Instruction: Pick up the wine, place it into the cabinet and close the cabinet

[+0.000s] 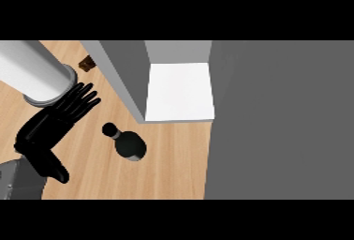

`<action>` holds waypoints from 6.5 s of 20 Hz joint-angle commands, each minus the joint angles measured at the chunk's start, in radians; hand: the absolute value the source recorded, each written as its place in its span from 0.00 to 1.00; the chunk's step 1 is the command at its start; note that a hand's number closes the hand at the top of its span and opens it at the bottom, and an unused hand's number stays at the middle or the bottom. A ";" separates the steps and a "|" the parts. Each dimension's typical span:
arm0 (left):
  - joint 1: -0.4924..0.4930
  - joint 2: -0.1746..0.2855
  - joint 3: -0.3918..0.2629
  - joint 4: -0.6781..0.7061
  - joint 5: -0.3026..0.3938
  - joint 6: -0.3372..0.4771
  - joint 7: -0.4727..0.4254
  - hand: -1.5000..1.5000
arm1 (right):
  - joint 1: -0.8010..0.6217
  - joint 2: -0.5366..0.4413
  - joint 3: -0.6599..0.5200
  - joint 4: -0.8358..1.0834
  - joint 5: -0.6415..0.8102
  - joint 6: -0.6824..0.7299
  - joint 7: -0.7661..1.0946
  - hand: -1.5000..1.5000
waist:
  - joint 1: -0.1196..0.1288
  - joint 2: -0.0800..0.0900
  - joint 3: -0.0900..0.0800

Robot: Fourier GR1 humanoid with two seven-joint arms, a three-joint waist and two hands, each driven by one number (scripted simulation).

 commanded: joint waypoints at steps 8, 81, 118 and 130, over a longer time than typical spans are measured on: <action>-0.081 -0.031 -0.025 0.249 -0.247 -0.008 -0.226 0.00 | 0.115 -0.035 0.006 -0.279 -0.072 0.011 0.076 0.00 | -0.011 -0.001 0.000; 0.219 -0.218 -0.067 0.309 -0.233 0.449 -0.793 1.00 | 0.092 -0.039 -0.061 -0.192 -0.094 0.014 0.016 0.00 | 0.037 -0.008 0.003; -0.244 -0.219 -0.685 0.110 -0.062 1.465 -0.341 1.00 | 0.167 -0.027 -0.126 -0.176 -0.178 0.125 -0.031 0.00 | -0.011 0.003 0.002; -0.285 -0.219 -0.744 0.365 0.141 1.457 -0.583 1.00 | 0.122 -0.006 -0.136 -0.175 -0.180 0.126 0.007 0.00 | -0.014 0.006 0.000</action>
